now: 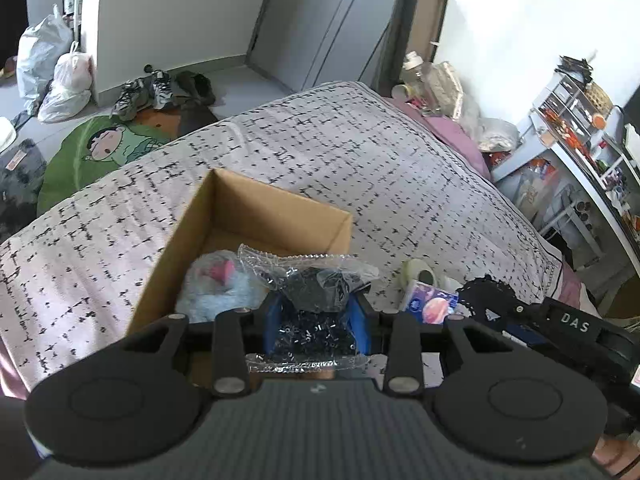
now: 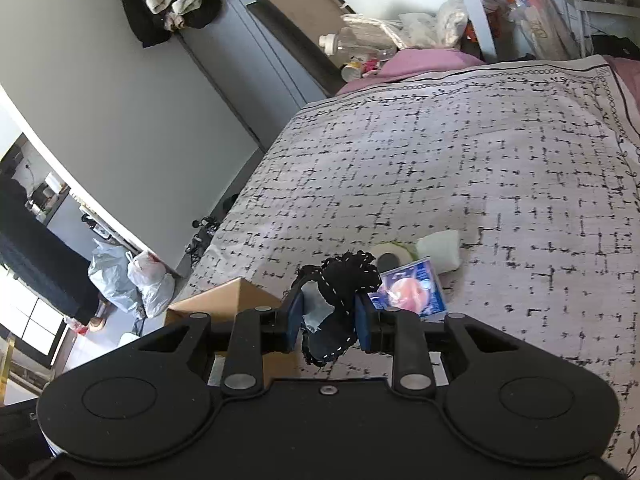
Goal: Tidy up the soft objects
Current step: 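Carry the black bag with the left gripper over the box while the right carries the patterned item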
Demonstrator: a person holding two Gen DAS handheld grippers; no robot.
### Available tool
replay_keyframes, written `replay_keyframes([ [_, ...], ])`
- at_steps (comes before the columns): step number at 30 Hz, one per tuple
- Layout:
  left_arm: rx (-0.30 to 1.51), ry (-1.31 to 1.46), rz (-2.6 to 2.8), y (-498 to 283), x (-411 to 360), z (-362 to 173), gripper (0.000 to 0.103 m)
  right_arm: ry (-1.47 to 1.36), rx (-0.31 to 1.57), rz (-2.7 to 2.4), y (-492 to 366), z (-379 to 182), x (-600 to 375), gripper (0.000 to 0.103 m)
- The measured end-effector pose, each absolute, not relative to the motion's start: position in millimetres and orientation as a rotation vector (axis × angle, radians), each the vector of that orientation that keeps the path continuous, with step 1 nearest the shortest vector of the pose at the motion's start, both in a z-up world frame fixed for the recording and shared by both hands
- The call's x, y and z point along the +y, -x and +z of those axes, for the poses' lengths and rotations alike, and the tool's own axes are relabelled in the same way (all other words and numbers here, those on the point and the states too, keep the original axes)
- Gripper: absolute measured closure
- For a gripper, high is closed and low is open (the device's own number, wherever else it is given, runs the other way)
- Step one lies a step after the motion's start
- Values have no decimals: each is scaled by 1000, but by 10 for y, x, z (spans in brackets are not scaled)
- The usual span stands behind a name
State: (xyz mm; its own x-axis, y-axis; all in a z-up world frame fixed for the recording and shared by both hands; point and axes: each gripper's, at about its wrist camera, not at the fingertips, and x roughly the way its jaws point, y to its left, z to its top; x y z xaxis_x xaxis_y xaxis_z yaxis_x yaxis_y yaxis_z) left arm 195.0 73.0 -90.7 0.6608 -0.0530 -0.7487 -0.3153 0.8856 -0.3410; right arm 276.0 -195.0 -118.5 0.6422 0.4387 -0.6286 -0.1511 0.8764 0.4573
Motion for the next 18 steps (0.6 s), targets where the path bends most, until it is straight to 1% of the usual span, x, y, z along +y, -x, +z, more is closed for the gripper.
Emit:
replay_keyframes([
  [12, 918, 533, 133, -1931, 1008, -1119, 66, -327, 824, 418, -2633, -1180, -1477, 75],
  [15, 930, 533, 113, -1926, 1034, -1153, 63, -303, 831, 437, -2613, -1192, -1349, 75],
  [18, 939, 521, 119, -1929, 1072, -1164, 62, -284, 839, 452, -2595, -1205, -1242, 75],
])
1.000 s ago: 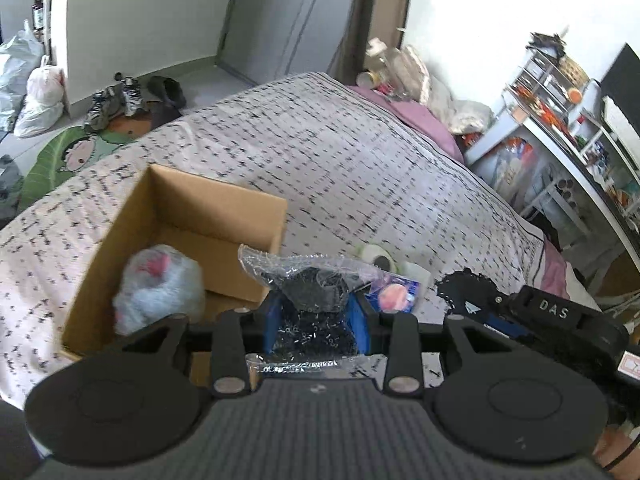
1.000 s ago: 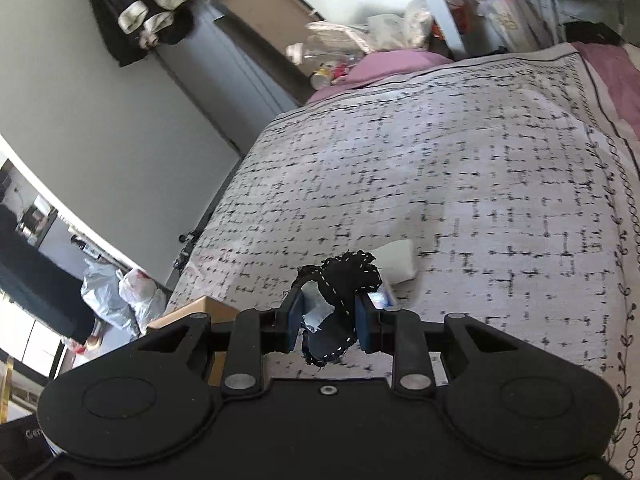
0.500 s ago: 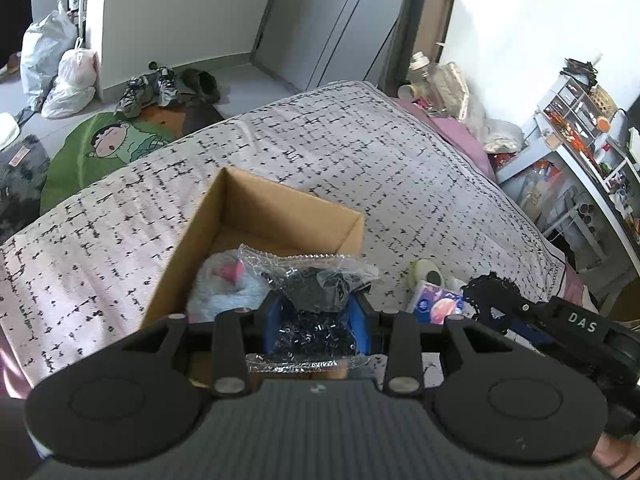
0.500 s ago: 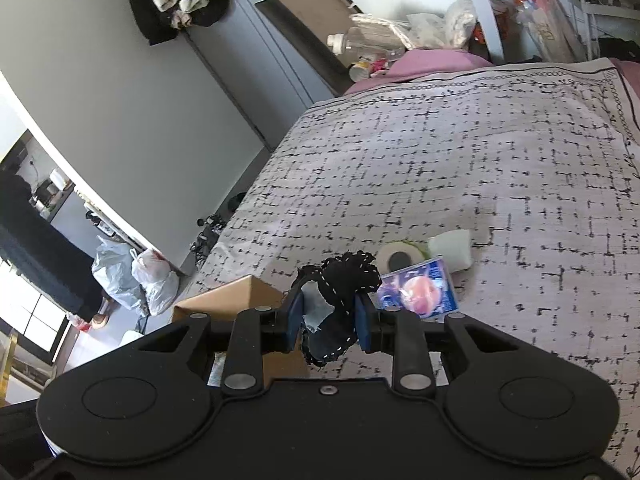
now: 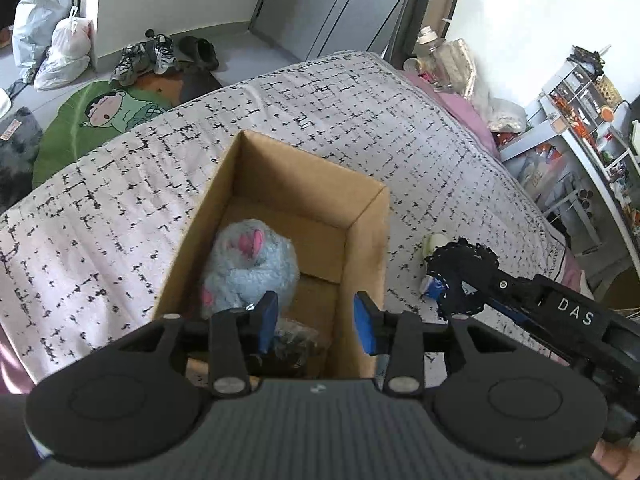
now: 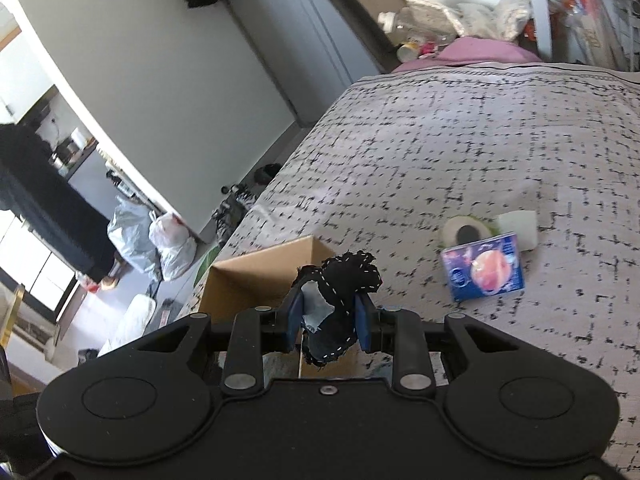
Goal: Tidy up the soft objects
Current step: 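Release the black bag into the box with the left gripper while the right drops the patterned item in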
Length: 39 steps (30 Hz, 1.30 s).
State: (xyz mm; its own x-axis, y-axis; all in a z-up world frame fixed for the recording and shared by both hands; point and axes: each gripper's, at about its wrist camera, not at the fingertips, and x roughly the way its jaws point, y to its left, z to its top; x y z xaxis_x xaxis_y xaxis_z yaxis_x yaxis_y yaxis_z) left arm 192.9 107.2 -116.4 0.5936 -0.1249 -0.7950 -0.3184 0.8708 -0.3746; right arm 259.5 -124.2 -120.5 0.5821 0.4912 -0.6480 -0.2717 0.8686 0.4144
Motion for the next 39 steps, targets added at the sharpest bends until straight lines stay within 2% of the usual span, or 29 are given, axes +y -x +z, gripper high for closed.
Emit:
replay_keyframes([
  [10, 958, 567, 146, -1918, 1347, -1228, 58, -247, 870, 507, -2546, -1233, -956, 75],
  [15, 979, 570, 157, -1931, 1410, -1244, 54, -273, 925, 531, -2532, -1257, -855, 68],
  [17, 991, 565, 157, -1940, 1423, -1237, 50, -274, 935, 521, -2526, -1253, -851, 54],
  [18, 994, 559, 159, -1941, 1427, -1226, 46, -272, 928, 511, -2516, -1239, -853, 51],
  [20, 990, 546, 160, -1940, 1435, -1195, 39, -273, 917, 497, -2513, -1213, -883, 48],
  [22, 980, 538, 166, -1930, 1443, -1164, 27, -291, 913, 477, -2522, -1199, -929, 45],
  [24, 969, 531, 175, -1918, 1449, -1130, 24, -304, 909, 453, -2536, -1198, -975, 43],
  [39, 968, 482, 174, -1892, 1252, -989, 21, -356, 885, 361, -2555, -1112, -1423, 33],
])
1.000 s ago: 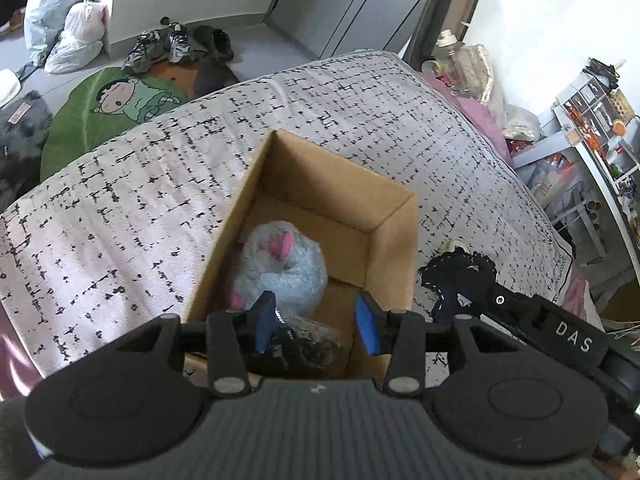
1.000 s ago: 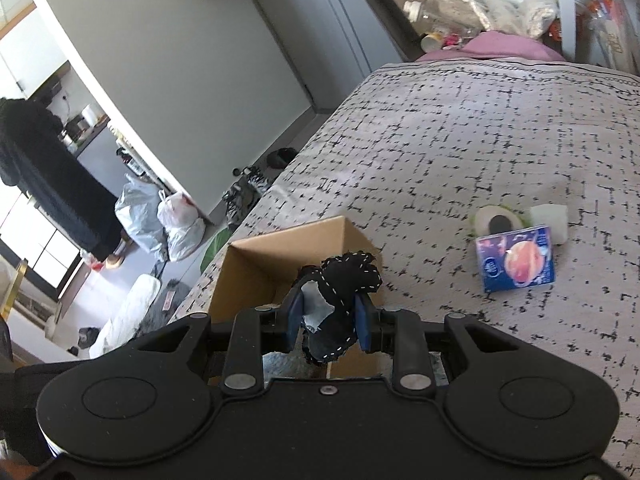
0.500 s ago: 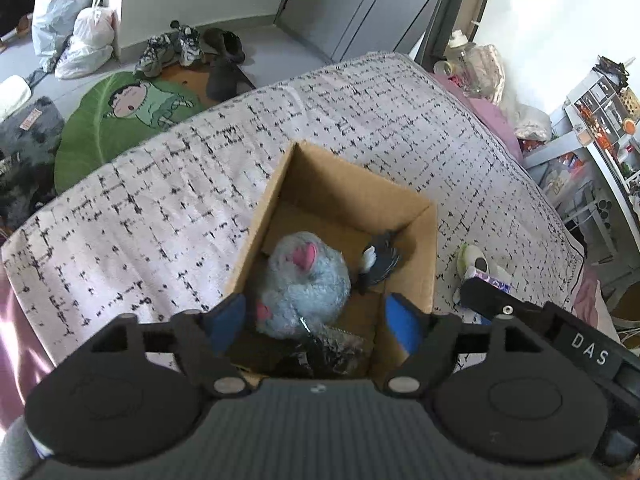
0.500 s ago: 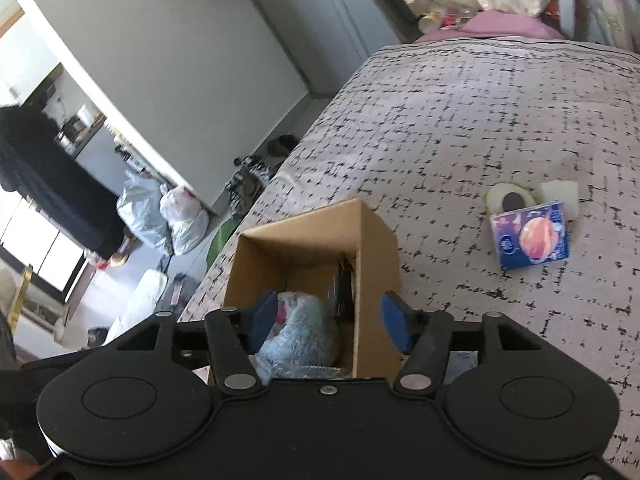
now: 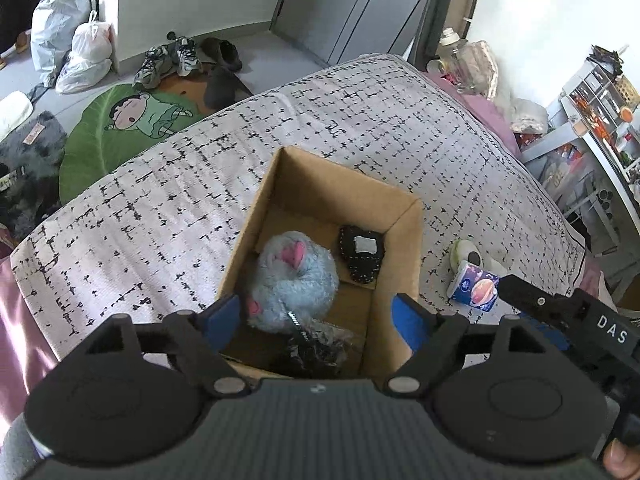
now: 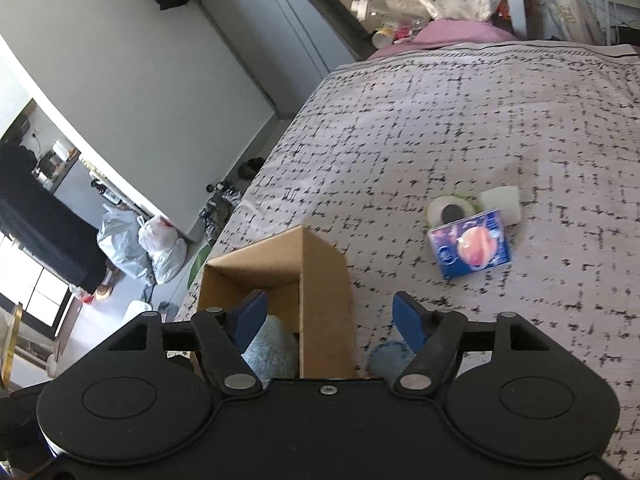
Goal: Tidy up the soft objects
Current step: 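Release the black bag into the box with the left gripper while the right drops the patterned item in, then move the left gripper down onto the blue-grey knitted cloth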
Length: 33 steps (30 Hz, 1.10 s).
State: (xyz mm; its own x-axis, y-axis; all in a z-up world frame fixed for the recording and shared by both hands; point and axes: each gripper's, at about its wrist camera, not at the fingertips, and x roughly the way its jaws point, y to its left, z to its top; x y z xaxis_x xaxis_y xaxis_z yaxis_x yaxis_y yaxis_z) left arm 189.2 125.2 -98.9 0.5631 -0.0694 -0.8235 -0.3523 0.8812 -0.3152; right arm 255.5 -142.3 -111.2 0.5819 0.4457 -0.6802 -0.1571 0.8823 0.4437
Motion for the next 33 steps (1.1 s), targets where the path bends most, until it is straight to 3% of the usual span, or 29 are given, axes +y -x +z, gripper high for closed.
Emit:
replay_keyframes([
  [23, 968, 367, 55, -2060, 331, -929, 21, -494, 835, 306, -2616, -1089, -2243, 33],
  [33, 945, 328, -3, -2085, -119, -986, 31, -569, 823, 296, -2622, -1127, -2549, 33],
])
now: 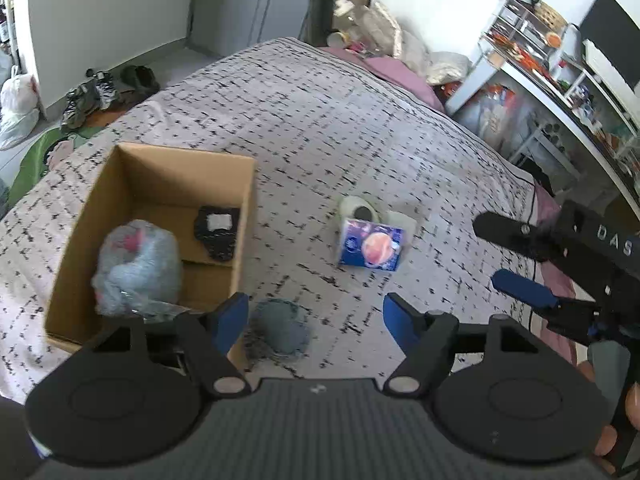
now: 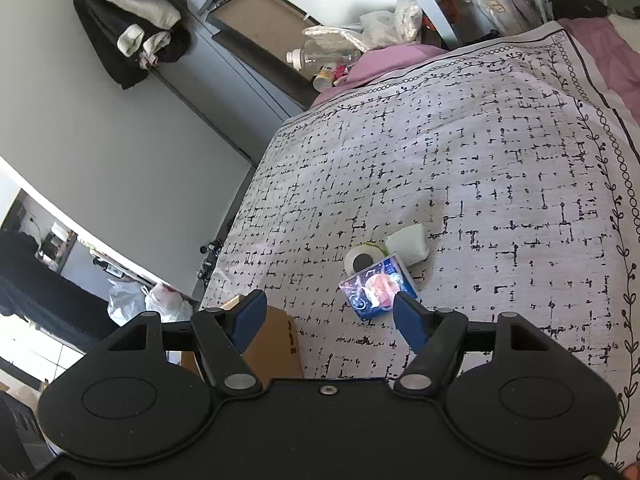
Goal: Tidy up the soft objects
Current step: 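Move the left gripper down onto the blue-grey knitted cloth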
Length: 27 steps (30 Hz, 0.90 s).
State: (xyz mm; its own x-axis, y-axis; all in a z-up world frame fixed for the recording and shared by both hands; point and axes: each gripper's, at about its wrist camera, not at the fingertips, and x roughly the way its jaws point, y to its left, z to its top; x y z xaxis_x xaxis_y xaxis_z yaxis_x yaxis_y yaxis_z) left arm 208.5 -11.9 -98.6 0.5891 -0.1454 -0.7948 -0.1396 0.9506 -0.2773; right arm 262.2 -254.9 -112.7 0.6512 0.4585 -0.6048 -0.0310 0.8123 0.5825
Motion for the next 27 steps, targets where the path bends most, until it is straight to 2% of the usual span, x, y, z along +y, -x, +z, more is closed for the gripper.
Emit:
replay_keyframes([
  [12, 1012, 329, 45, -2146, -443, -1349, 55, -626, 848, 306, -2676, -1263, -2701, 33],
  [27, 1070, 313, 208, -2350, -576, -1858, 55, -683, 901, 295, -2760, -1450, -2840, 33],
])
